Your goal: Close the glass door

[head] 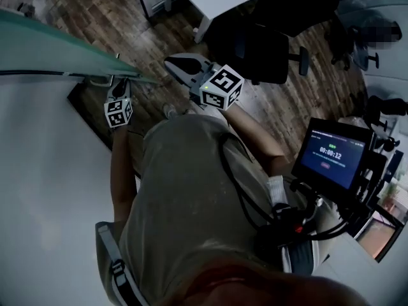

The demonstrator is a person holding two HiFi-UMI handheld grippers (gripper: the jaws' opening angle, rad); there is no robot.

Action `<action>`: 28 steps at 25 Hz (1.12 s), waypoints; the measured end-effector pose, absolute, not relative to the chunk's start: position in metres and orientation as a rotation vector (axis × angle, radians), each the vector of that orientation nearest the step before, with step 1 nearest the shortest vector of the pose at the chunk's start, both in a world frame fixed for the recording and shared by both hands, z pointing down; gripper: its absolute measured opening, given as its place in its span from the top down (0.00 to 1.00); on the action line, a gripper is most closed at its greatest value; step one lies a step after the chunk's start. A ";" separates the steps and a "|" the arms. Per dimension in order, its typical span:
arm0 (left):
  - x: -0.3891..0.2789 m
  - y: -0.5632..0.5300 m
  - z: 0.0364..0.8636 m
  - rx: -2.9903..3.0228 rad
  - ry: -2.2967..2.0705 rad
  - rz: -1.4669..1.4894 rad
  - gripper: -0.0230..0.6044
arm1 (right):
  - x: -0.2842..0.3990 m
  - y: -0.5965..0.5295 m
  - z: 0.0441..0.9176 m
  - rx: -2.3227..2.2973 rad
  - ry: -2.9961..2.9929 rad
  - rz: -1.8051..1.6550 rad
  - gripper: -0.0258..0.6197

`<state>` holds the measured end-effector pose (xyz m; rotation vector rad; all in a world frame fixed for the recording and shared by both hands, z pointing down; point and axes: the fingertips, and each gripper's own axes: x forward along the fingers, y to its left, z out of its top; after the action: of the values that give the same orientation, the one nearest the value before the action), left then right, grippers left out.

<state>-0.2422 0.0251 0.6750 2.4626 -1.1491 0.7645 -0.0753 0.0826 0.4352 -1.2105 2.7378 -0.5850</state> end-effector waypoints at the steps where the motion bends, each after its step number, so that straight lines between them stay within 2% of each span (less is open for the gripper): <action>1: -0.243 0.020 0.671 2.464 -1.154 0.764 0.85 | -0.078 0.078 0.431 -1.211 2.736 -0.579 0.94; 7: -0.217 -0.003 0.664 2.497 -1.141 0.727 0.85 | -0.066 0.060 0.419 -1.258 2.729 -0.554 0.94; 13: -0.206 -0.027 0.690 2.572 -1.065 0.696 0.85 | -0.072 0.046 0.446 -1.340 2.706 -0.543 0.94; 28: -0.169 -0.074 0.695 2.589 -1.076 0.688 0.85 | -0.066 0.010 0.470 -1.341 2.696 -0.568 0.94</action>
<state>-0.1687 -0.0743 0.6953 2.5889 -1.0761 0.6877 -0.0656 0.0103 0.4702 -1.3412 2.6961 -0.5680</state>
